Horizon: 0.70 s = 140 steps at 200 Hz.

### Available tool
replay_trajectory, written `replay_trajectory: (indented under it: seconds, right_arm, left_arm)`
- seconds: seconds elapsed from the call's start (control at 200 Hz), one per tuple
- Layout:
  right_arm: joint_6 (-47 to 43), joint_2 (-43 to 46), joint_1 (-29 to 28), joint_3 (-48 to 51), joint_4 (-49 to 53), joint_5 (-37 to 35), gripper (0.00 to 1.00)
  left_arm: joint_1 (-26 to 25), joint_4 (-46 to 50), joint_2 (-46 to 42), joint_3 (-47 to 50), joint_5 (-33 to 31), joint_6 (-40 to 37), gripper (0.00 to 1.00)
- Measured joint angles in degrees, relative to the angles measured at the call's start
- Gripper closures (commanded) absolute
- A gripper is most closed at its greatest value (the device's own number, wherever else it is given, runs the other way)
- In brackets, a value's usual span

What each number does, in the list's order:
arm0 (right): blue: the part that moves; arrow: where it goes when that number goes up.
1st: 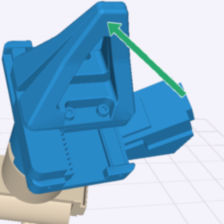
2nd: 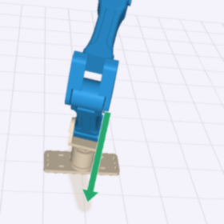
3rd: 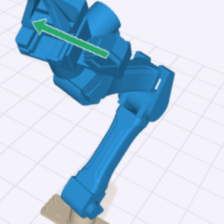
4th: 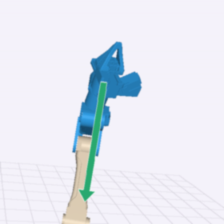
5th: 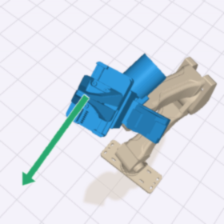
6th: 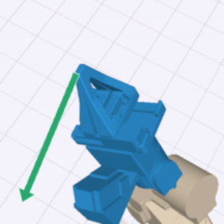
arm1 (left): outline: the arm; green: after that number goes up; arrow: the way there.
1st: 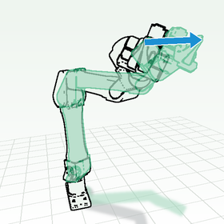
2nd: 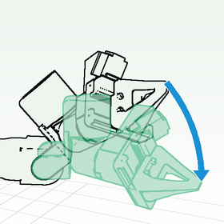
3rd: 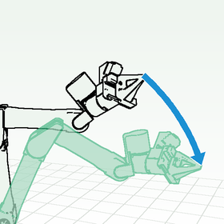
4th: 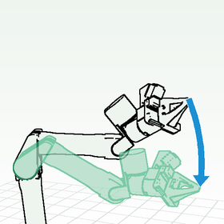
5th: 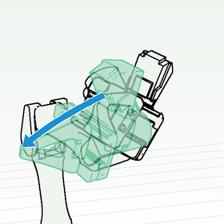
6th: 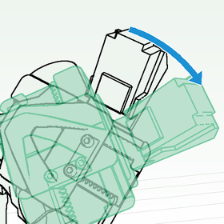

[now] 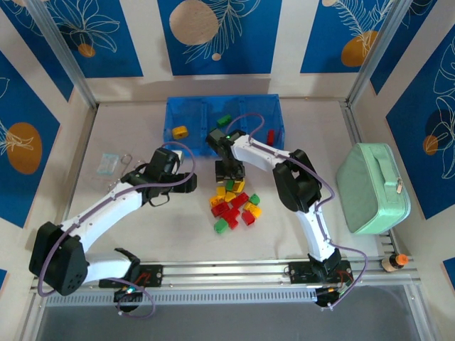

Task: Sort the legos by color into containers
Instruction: Pick up the lego from the center of the table.

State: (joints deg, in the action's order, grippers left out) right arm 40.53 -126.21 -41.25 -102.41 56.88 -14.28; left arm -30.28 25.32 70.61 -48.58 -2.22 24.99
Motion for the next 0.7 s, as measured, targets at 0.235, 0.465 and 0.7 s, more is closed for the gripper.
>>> replay_trajectory:
  seconds: [0.235, 0.465, 0.7]
  right_arm:
    - [-0.39, -1.64, -1.14, -1.75, 1.42, -0.04, 0.72]
    - [-0.37, -1.64, -1.18, -2.67, 2.82, -0.35, 0.85]
    - [-0.98, -1.09, -1.4, -6.03, 3.98, -1.7, 0.88]
  left_arm:
    - [0.04, 0.0, -0.72, 0.39, -0.72, 0.0, 0.24]
    - [0.04, 0.17, -0.81, 0.52, -1.07, -0.02, 0.24]
    - [0.15, -0.09, -3.98, 0.92, -1.25, -0.63, 0.24]
